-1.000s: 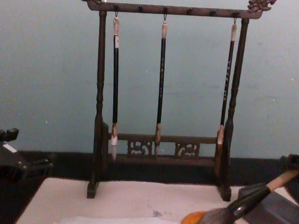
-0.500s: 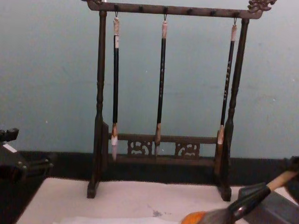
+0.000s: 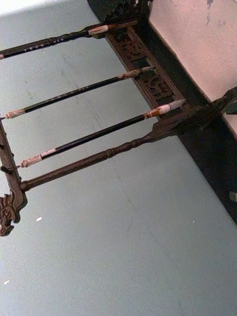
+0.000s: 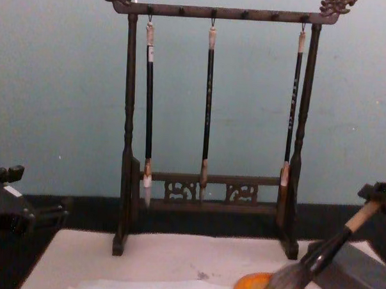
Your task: Pick up the brush from the inkstone, write on the paper, then place the brush back to its original position.
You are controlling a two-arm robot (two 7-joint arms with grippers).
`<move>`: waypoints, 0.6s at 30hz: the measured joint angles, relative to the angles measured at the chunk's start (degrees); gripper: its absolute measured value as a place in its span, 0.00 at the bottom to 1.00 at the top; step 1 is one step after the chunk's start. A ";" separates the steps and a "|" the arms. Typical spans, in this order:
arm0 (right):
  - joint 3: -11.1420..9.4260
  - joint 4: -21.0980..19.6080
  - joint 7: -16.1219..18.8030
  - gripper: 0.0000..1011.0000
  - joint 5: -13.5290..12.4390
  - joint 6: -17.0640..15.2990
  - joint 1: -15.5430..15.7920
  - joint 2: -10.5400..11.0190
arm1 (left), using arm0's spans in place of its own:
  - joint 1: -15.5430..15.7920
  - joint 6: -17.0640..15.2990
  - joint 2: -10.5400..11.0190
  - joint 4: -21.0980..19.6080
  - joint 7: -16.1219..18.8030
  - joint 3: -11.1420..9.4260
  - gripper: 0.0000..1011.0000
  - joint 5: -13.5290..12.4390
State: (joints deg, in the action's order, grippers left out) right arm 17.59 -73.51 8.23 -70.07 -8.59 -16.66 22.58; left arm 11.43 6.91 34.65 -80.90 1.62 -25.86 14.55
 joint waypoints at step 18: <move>1.93 -3.37 5.55 0.17 2.44 2.79 -1.88 2.41 | 0.00 0.00 0.00 0.00 0.00 0.00 1.00 0.00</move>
State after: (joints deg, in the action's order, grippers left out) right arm 19.52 -76.89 13.78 -67.62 -5.80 -18.54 25.00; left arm 11.43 6.91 34.65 -80.90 1.62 -25.86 14.55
